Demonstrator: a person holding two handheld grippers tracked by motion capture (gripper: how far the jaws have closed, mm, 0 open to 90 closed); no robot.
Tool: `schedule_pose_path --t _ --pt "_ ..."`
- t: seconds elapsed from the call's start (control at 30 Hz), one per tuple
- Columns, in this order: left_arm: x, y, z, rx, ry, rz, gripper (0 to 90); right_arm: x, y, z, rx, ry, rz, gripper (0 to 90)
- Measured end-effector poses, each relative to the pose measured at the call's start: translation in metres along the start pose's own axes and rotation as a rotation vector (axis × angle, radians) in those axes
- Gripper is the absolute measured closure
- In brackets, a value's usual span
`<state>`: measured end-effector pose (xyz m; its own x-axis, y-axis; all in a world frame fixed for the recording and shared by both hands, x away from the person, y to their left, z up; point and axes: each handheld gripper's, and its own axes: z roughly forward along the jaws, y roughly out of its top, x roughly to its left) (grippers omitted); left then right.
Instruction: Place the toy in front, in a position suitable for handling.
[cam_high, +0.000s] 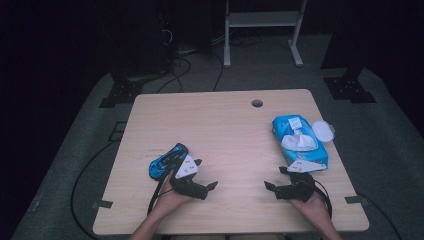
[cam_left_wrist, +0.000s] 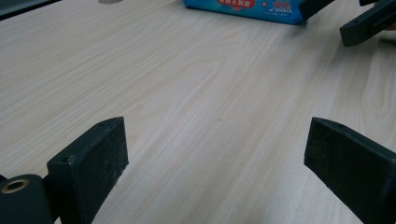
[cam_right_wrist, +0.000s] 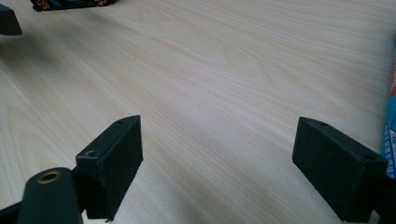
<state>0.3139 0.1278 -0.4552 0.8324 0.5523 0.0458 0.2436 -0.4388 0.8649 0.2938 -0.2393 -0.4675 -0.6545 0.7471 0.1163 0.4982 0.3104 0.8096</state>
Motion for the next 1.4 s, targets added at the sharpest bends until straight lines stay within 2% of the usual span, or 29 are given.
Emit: schedule_pose_path --t 0.17,0.33,0.5,0.6,0.77,1.03,1.13,1.4 --pt "0.002 0.004 0.000 0.001 0.019 0.005 5.6 -0.002 -0.001 -0.003 -0.002 -0.001 0.005 15.4" --pt "0.005 0.002 -0.001 0.003 0.018 -0.014 5.5 -0.003 0.000 -0.004 -0.013 -0.008 0.007 15.4" --pt "0.008 0.002 -0.006 0.013 0.038 0.000 5.5 0.001 0.002 0.000 -0.005 -0.002 0.003 15.5" --pt "0.015 0.001 -0.012 0.004 0.063 -0.006 5.5 0.002 0.002 0.002 0.006 0.000 -0.013 15.4" --pt "0.022 -0.001 -0.019 -0.003 0.085 -0.013 5.5 0.003 0.002 0.001 0.005 -0.003 -0.011 15.4" --pt "0.037 -0.004 -0.036 -0.022 0.143 -0.025 5.5 0.005 0.002 0.002 0.011 -0.001 -0.022 15.5" --pt "0.045 -0.006 -0.044 -0.027 0.163 -0.042 5.5 0.006 0.002 0.002 0.011 0.001 -0.024 15.6" --pt "0.059 -0.012 -0.050 -0.025 0.196 -0.075 5.5 0.006 0.002 0.004 0.021 0.006 -0.024 15.6"
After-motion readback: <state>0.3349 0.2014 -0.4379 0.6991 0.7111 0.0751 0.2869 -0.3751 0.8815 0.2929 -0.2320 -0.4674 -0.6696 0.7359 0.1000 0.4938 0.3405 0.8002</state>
